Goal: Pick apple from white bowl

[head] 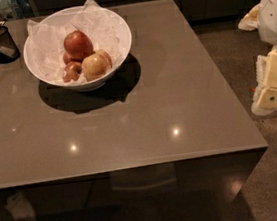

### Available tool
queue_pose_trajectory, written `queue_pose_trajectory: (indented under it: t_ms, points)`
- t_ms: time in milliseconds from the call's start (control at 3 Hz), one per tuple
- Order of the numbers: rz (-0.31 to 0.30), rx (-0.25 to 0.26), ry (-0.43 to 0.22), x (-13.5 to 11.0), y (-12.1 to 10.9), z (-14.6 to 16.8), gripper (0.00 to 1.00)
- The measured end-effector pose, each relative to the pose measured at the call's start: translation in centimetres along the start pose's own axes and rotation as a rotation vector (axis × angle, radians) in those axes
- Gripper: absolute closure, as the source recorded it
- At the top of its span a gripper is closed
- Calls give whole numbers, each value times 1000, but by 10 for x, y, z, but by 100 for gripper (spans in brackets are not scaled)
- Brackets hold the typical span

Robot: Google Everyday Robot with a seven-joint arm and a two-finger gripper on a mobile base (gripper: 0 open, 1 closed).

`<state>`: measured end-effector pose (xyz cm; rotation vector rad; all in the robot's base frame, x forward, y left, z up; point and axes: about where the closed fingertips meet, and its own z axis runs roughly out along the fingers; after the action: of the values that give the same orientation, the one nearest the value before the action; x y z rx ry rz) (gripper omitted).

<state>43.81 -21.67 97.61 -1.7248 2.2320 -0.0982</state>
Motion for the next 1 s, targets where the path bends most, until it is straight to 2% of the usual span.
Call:
queue_pose_trajectory:
  t_ms: [667,1000]
  points:
    - [22,1,-7,-4,-4,0,0]
    - [94,-2,-40,-17,-26,2,0]
